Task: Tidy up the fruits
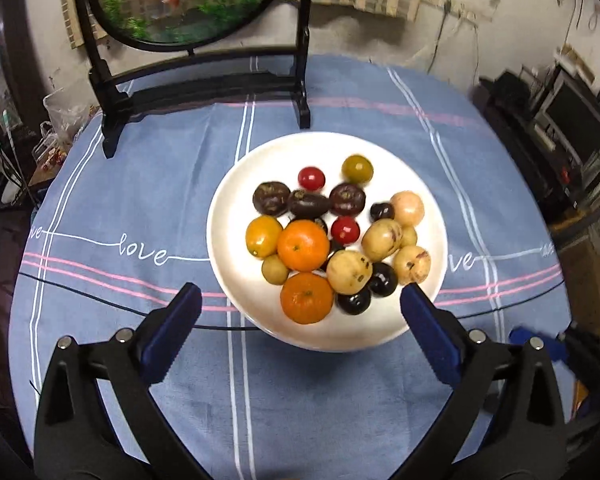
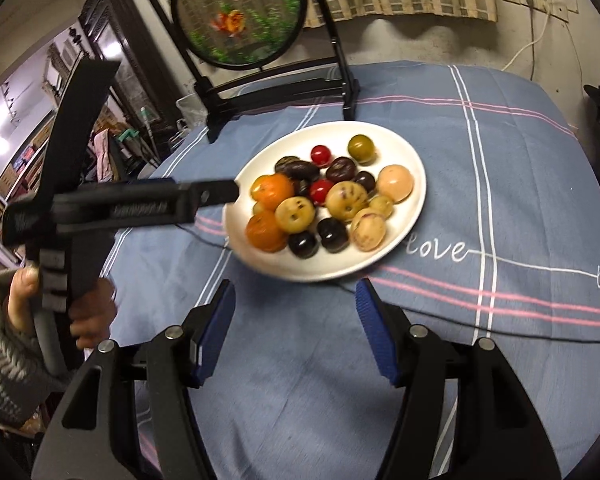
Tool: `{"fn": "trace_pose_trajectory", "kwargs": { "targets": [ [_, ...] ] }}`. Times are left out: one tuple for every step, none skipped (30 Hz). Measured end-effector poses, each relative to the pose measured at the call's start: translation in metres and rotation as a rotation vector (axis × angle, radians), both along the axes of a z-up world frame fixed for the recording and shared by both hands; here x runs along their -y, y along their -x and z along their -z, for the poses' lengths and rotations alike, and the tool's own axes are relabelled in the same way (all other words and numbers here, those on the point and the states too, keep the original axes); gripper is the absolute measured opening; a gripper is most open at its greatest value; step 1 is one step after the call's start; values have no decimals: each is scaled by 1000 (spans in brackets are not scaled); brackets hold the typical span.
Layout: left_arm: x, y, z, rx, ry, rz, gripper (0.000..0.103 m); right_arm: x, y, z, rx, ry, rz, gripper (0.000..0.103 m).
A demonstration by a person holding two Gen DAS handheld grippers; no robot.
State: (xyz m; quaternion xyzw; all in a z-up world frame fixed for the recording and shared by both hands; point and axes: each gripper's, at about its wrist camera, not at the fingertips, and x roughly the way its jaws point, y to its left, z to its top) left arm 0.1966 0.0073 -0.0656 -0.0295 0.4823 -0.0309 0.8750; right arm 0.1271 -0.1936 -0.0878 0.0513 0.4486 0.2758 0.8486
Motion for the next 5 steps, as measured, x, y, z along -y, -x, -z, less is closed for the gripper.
{"fn": "trace_pose_trajectory", "kwargs": {
  "targets": [
    [-1,1,-2,11,8,-4,101,-1,3,-1,0,2,-2,63],
    [-2,3,-5,25,24,2,101,-1,6,-2,1,4,-4,63],
    [-1,5,-8,38,30,7,101,-1,8,-3,2,5,-5,63],
    [-1,8,-13,63,26,7,101,-1,11,-4,4,8,-5,63],
    [1,12,-17,92,16,2,101,-1,13,-5,6,12,-4,63]
  ]
}}
